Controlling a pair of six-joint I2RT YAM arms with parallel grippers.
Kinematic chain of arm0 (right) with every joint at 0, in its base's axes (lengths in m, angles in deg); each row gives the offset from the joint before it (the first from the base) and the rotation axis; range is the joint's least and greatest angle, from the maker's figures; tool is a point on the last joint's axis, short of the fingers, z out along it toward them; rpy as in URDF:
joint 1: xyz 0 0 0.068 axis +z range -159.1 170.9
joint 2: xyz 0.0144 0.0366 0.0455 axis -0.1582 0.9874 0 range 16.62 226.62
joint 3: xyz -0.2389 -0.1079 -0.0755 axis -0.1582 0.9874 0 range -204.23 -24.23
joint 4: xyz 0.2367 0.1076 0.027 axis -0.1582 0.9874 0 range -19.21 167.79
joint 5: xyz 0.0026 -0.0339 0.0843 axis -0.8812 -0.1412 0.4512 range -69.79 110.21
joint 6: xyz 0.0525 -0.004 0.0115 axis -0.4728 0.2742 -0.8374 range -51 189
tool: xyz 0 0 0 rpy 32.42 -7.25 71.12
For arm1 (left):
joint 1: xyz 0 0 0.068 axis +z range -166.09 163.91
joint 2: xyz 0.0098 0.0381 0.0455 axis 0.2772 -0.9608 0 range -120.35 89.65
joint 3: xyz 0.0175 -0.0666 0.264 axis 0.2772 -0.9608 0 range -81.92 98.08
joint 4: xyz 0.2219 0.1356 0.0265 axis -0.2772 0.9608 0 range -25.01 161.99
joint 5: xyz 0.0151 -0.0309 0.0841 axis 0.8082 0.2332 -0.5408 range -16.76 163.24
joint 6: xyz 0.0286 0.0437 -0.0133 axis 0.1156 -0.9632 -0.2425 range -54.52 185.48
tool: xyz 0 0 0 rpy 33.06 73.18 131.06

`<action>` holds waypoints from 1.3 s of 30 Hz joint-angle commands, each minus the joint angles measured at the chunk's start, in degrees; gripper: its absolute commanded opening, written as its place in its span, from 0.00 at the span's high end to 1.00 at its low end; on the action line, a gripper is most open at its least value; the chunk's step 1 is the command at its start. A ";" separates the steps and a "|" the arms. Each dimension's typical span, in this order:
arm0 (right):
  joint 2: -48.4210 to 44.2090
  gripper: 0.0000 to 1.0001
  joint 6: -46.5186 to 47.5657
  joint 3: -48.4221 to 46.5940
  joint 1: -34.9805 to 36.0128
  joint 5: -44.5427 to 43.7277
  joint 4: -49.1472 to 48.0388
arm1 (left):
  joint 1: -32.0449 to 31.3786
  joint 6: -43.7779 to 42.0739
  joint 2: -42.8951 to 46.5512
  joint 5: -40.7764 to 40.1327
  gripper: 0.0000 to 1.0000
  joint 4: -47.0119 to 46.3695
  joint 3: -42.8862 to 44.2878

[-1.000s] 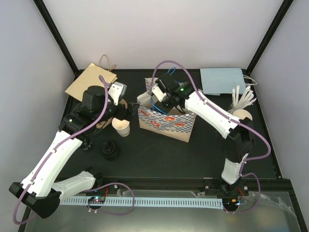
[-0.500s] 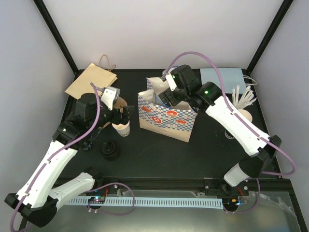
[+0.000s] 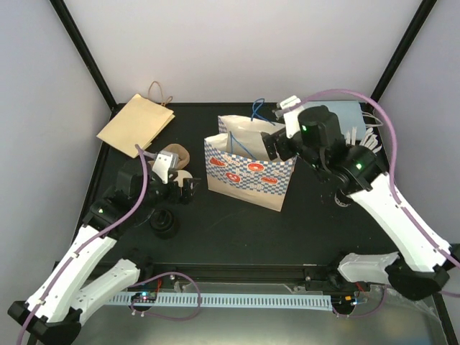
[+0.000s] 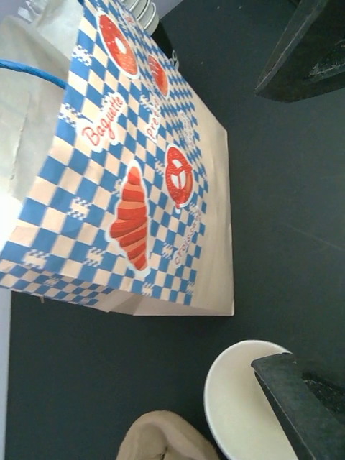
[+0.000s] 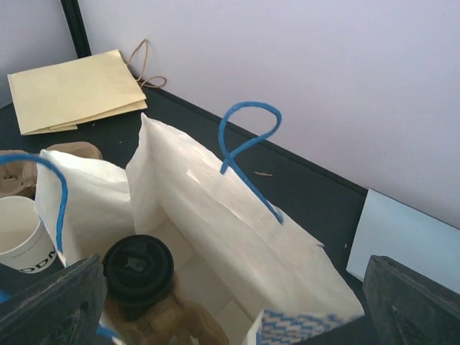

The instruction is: Pack the takeout coffee

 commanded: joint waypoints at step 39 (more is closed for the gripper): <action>-27.33 0.04 -35.70 70.44 -0.44 13.39 -33.66 | -20.04 23.49 -27.17 -5.15 0.99 -38.36 -18.41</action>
